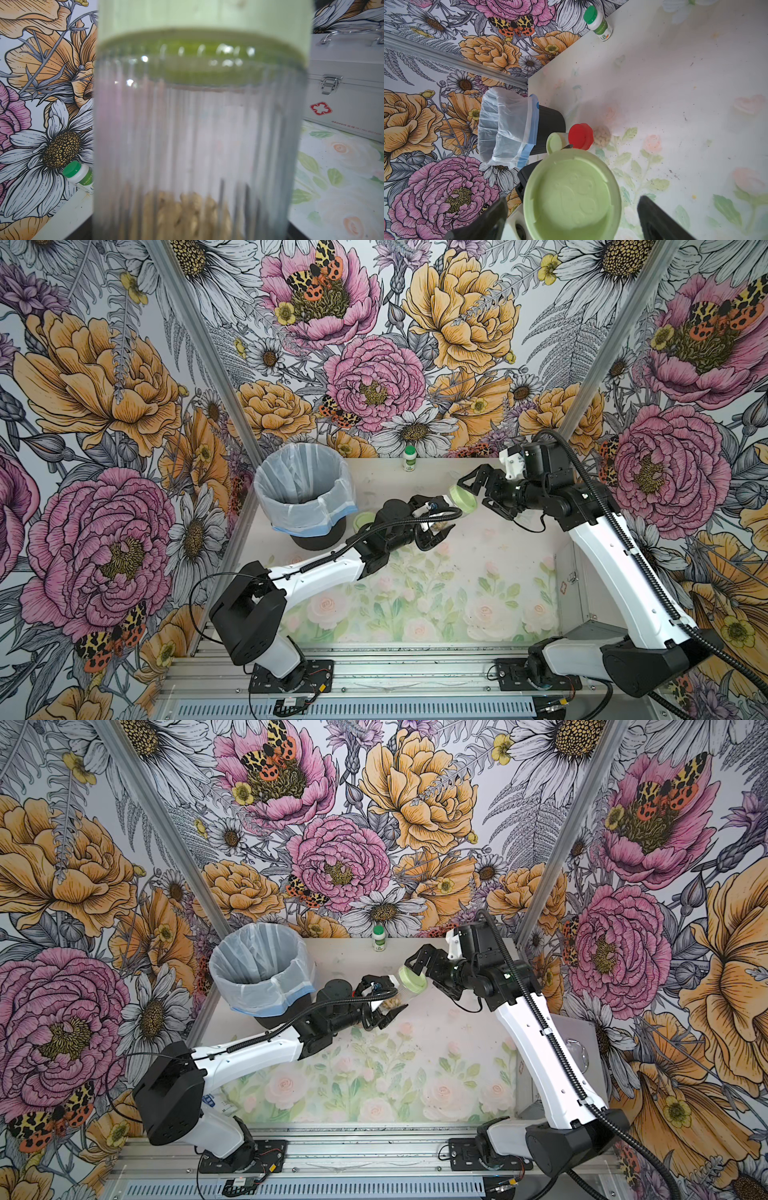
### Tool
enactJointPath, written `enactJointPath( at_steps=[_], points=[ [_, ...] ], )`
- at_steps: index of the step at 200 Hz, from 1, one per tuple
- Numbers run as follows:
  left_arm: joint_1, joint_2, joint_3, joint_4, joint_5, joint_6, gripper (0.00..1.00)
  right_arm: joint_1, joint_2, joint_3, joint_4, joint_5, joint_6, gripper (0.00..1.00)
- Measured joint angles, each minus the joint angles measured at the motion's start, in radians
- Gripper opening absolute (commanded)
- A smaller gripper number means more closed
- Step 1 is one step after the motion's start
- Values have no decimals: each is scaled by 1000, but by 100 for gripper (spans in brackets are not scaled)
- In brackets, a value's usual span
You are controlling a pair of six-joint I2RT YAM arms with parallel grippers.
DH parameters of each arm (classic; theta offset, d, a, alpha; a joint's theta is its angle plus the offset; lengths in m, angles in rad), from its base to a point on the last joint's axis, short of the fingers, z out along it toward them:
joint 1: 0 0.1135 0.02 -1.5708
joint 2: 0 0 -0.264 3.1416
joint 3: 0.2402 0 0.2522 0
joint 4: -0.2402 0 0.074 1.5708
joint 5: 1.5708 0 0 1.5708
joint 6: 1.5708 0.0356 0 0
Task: Empty moldy peanuts from jars
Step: Unscrew the lid from the jar.
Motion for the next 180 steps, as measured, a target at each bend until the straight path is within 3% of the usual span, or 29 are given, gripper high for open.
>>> enactJointPath(
  at_steps=[94, 119, 149, 180],
  points=[
    [0, 5, 6, -9, 0, 1, 33, 31, 44, 0, -3, 25, -21, 95],
    [0, 7, 7, -14, 0, 2, 33, 43, 55, 0, -3, 26, -34, 87],
    [0, 10, 13, -29, 2, 3, 32, 55, 63, 0, 0, 22, -55, 70],
    [25, 10, 13, -38, 71, -37, 32, 56, 73, 9, -4, -1, -100, 65]
  ],
)
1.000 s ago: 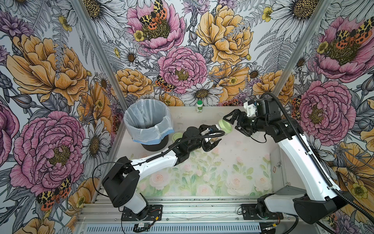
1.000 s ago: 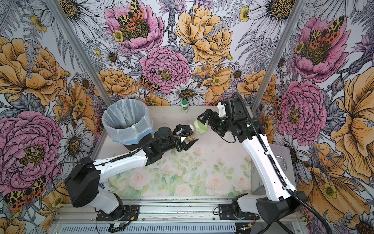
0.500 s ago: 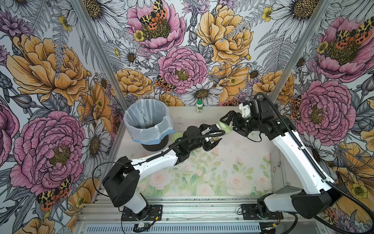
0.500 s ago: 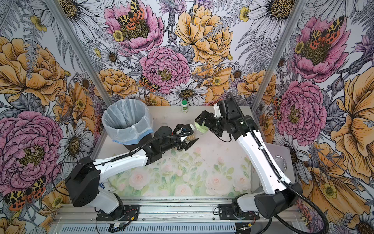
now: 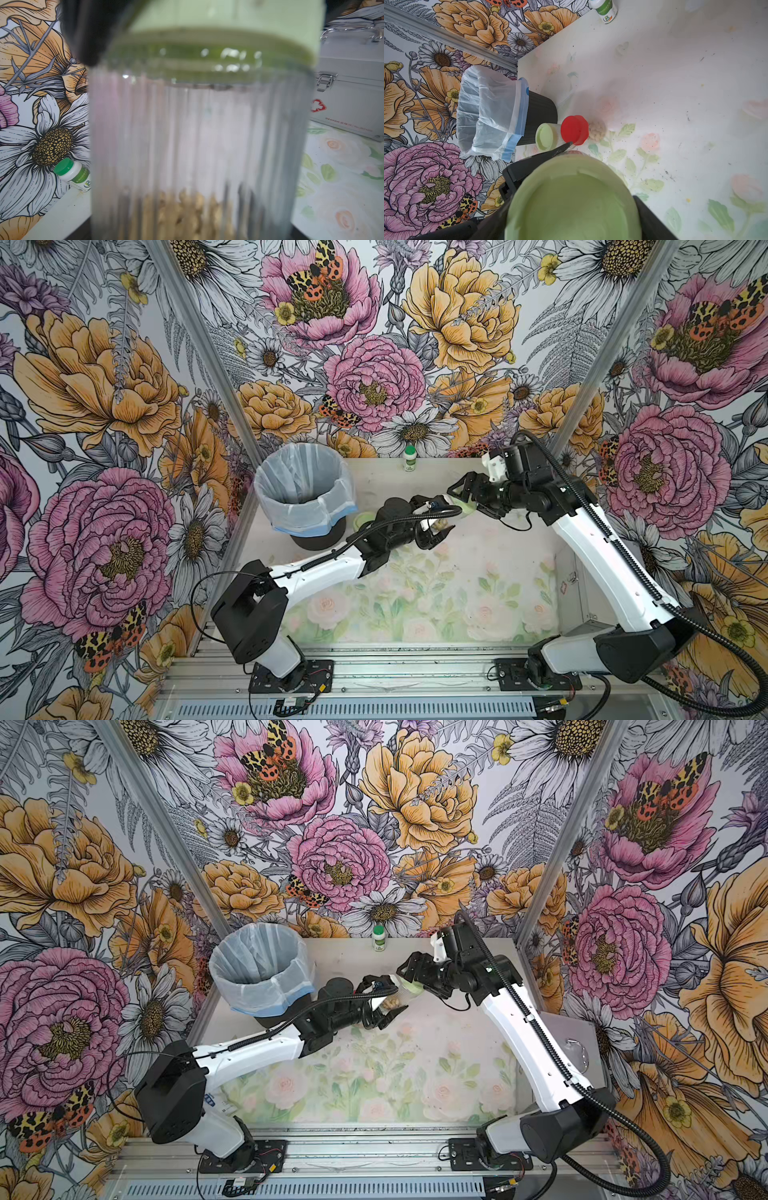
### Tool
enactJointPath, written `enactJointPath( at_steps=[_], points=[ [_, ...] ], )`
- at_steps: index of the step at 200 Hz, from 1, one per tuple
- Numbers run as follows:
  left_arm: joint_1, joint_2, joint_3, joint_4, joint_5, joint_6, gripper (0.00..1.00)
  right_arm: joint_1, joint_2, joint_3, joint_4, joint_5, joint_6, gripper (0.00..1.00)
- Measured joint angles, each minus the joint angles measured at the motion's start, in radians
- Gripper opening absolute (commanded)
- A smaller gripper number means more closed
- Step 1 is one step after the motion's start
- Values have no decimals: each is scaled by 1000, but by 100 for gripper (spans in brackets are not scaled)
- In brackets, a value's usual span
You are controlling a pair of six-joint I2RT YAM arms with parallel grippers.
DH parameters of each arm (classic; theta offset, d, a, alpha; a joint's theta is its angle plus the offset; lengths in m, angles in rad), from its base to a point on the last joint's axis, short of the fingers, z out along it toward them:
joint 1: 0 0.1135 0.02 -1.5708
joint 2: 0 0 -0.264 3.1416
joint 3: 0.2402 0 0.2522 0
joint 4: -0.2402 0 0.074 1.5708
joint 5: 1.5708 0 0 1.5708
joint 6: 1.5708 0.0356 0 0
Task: Empty moldy peanuts from jars
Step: Unscrew the lid from the jar.
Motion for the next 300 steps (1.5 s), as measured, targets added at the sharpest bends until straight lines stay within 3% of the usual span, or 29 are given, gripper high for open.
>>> enactJointPath(
  at_steps=[37, 67, 105, 145, 195, 300],
  points=[
    [57, -39, -26, 0, 145, -84, 33, -3, 42, 43, 7, -103, -176, 64],
    [86, -80, -49, -26, 247, -152, 33, -5, 54, 49, 13, -208, -401, 64],
    [93, -116, -55, -85, 317, -195, 34, -4, 63, 60, -13, -305, -660, 62],
    [93, -140, -55, -140, 375, -213, 37, -3, 98, 125, -119, -367, -848, 64],
    [93, -150, -55, -152, 404, -208, 37, -2, 105, 157, -175, -385, -933, 71],
    [91, -150, -55, -162, 403, -182, 37, 2, 105, 158, -188, -378, -949, 82]
  ],
)
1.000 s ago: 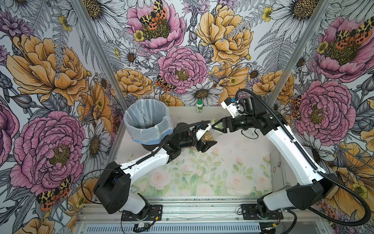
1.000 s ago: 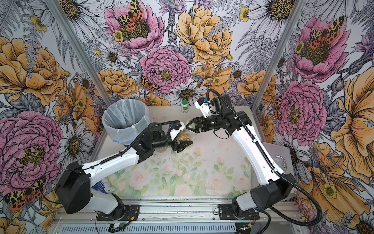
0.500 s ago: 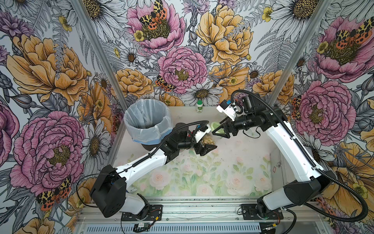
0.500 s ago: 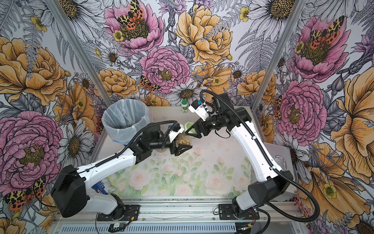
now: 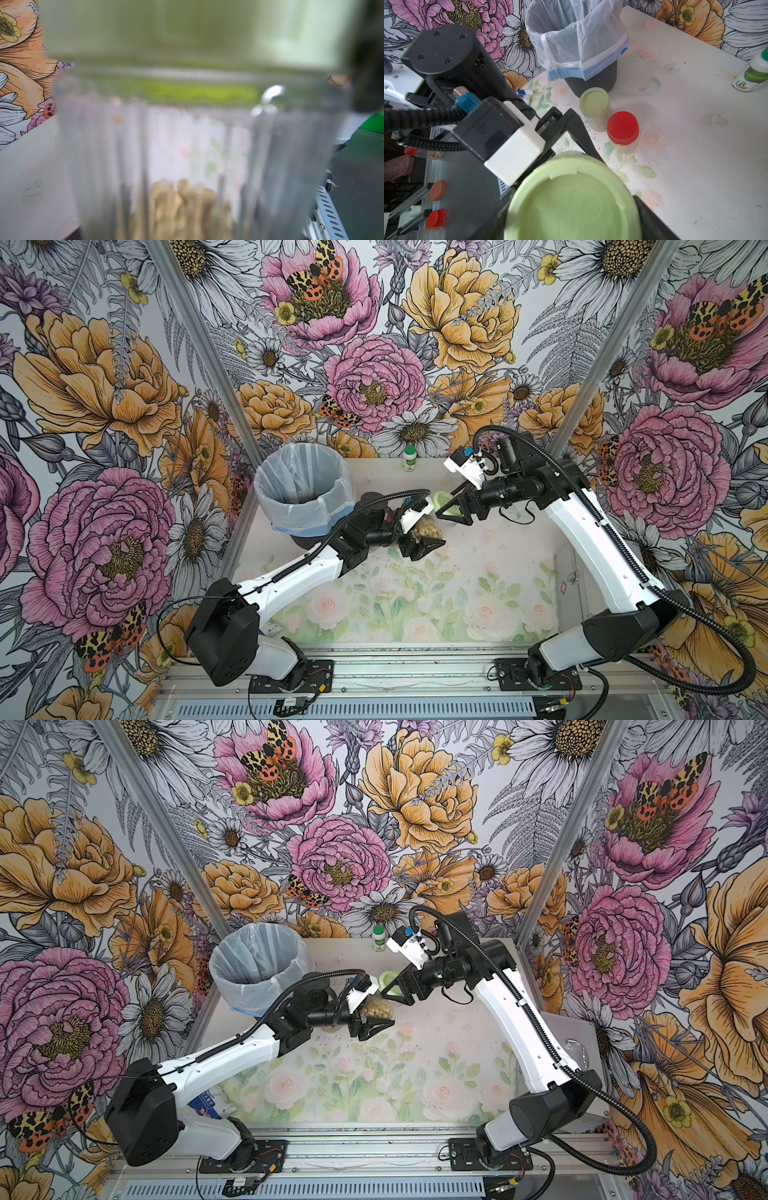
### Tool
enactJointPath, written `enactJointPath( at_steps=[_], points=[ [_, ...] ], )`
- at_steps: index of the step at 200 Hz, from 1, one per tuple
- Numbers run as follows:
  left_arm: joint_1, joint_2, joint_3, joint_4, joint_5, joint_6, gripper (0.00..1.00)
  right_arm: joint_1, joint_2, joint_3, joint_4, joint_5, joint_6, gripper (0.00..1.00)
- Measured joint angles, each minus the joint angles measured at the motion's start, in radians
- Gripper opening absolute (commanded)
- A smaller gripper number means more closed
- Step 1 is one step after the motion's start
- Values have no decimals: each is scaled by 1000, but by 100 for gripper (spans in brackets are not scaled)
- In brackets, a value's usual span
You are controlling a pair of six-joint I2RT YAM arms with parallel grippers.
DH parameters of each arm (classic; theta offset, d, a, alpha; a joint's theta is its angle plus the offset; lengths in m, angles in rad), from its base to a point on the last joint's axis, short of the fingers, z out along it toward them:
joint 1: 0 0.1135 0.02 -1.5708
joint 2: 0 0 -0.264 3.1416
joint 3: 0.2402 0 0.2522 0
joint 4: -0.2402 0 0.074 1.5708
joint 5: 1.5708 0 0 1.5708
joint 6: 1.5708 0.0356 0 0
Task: Empty moldy peanuts from jars
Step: Unscrew the lid from the jar.
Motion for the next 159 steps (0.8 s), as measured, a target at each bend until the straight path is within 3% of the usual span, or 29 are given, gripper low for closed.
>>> enactJointPath(
  at_steps=[159],
  points=[
    [3, -19, 2, 42, 0, 31, 35, 4, -51, -29, -17, 45, -12, 98]
  ],
)
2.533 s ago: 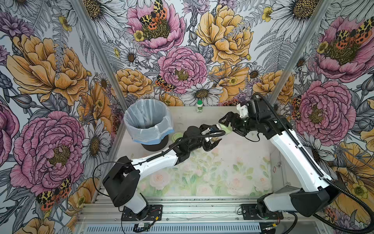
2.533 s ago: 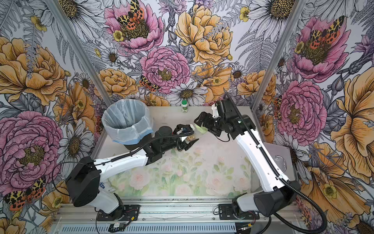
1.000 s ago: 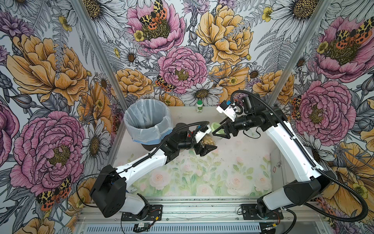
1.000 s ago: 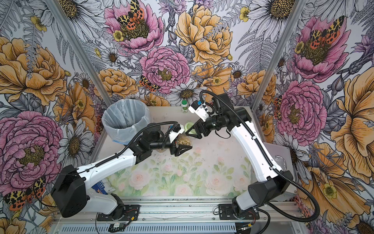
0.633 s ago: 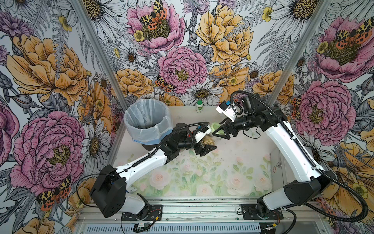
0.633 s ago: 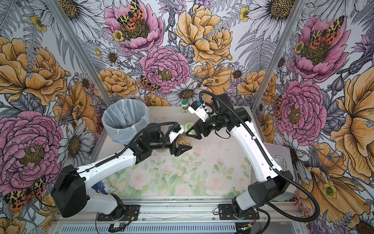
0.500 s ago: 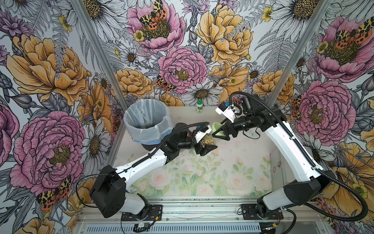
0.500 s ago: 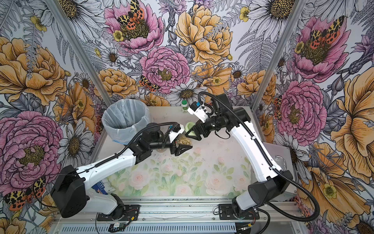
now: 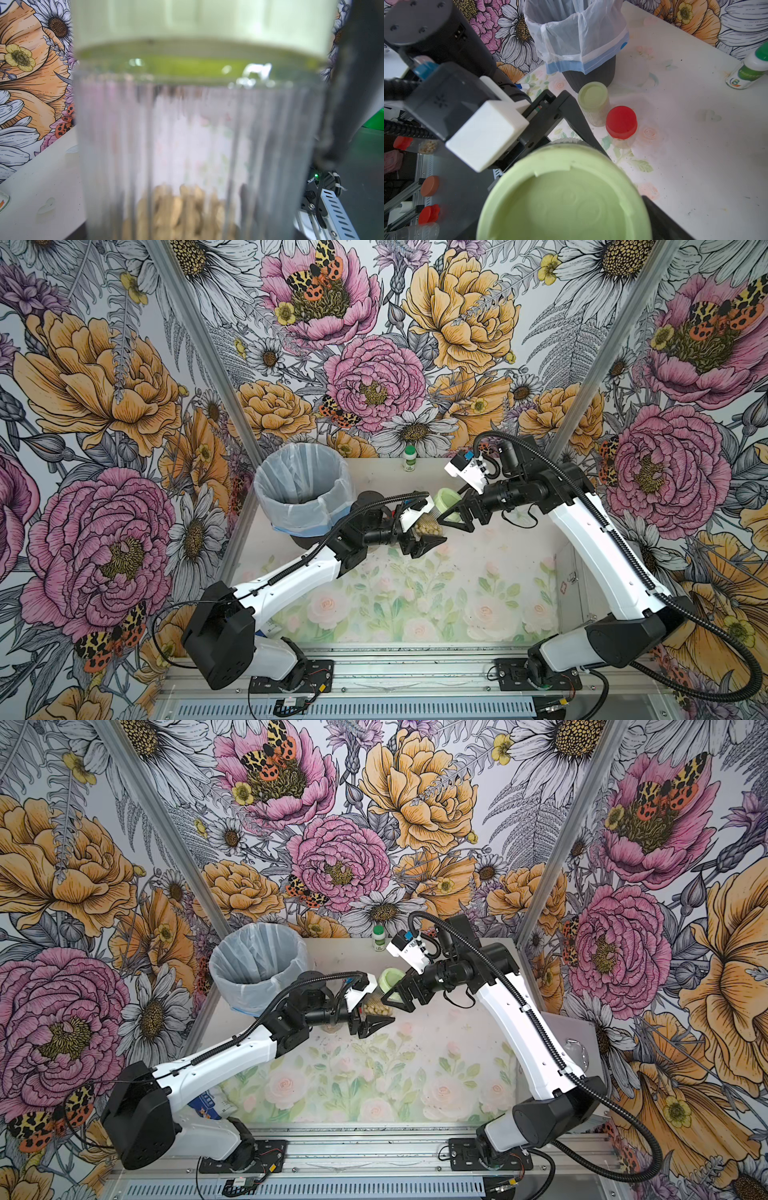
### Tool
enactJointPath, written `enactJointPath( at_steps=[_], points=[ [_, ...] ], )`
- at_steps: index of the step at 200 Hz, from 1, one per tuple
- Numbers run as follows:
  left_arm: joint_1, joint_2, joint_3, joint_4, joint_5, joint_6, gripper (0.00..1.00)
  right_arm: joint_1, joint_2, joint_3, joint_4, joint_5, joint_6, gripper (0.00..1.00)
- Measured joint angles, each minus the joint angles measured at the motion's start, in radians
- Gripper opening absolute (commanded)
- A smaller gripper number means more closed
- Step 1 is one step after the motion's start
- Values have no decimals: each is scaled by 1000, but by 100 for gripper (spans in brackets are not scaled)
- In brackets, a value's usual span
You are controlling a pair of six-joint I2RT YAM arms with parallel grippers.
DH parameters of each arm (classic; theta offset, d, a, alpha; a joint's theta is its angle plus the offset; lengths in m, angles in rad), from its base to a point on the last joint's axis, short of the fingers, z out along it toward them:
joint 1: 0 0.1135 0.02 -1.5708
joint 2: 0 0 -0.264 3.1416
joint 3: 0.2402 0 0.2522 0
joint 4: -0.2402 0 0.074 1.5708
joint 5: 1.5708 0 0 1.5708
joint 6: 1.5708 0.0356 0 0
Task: Empty moldy peanuts from jars
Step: Unscrew the lid from the jar.
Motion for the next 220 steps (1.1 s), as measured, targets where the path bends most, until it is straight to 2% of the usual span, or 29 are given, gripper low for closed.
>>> enactJointPath(
  at_steps=[60, 123, 136, 154, 168, 192, 220],
  points=[
    [2, 0, 2, 3, -12, 6, 34, -6, -83, -82, 37, 6, 24, 99],
    [2, 0, 8, 9, -138, 42, 35, -76, -268, -269, 92, 21, 109, 97],
    [2, 0, 8, 13, -169, 51, 35, -92, -314, -298, 118, 26, 174, 97],
    [2, 0, 8, 14, -210, 63, 35, -101, -333, -277, 151, 47, 336, 95],
    [1, 0, 8, 14, -245, 78, 36, -101, -310, -232, 179, 63, 498, 91],
    [0, 0, 8, 11, -306, 116, 35, -79, -250, -188, 224, 136, 779, 90],
    [-1, 0, 8, -7, -370, 163, 35, -55, -186, -153, 218, 198, 962, 92]
  ],
)
